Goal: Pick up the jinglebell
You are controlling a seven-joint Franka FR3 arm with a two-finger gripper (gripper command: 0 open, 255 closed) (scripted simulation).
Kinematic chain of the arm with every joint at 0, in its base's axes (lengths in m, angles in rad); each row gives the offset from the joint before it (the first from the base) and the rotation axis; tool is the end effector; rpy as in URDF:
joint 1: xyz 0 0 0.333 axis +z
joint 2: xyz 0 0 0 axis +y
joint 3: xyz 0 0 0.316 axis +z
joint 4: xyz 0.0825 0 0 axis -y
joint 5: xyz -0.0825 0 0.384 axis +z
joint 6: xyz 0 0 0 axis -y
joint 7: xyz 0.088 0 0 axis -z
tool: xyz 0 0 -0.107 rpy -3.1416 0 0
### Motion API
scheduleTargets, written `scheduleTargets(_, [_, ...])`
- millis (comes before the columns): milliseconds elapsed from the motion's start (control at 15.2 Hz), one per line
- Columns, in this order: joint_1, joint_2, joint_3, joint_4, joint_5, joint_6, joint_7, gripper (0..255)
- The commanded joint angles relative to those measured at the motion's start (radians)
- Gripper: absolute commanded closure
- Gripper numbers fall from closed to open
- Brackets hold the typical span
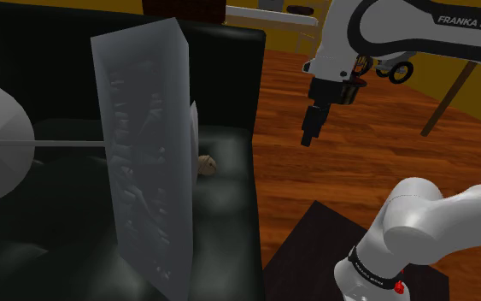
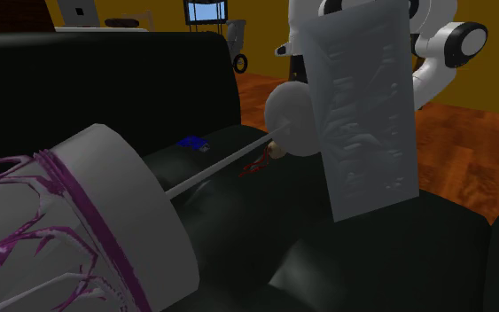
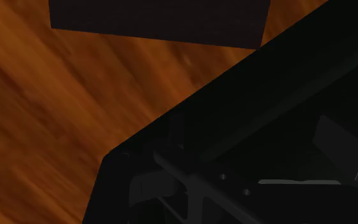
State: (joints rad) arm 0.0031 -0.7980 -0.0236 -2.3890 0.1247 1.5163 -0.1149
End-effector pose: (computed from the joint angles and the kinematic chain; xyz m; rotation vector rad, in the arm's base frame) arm 0.2969 0.0058 0.5752 -2.9898 -0.1560 0.0983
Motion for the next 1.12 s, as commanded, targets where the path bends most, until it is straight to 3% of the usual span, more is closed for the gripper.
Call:
scheduleTargets(0, [0.000, 0.000, 0.000, 0.000, 0.000, 0.000, 0.000, 0])
scheduleTargets(528, [0.111, 0.253, 0.063, 0.153, 0.030, 0.136, -0.125, 0])
scheduleTargets(1056, [0.200, 0.483, 0.139, 0.345, 0.034, 0.213, -0.234, 0])
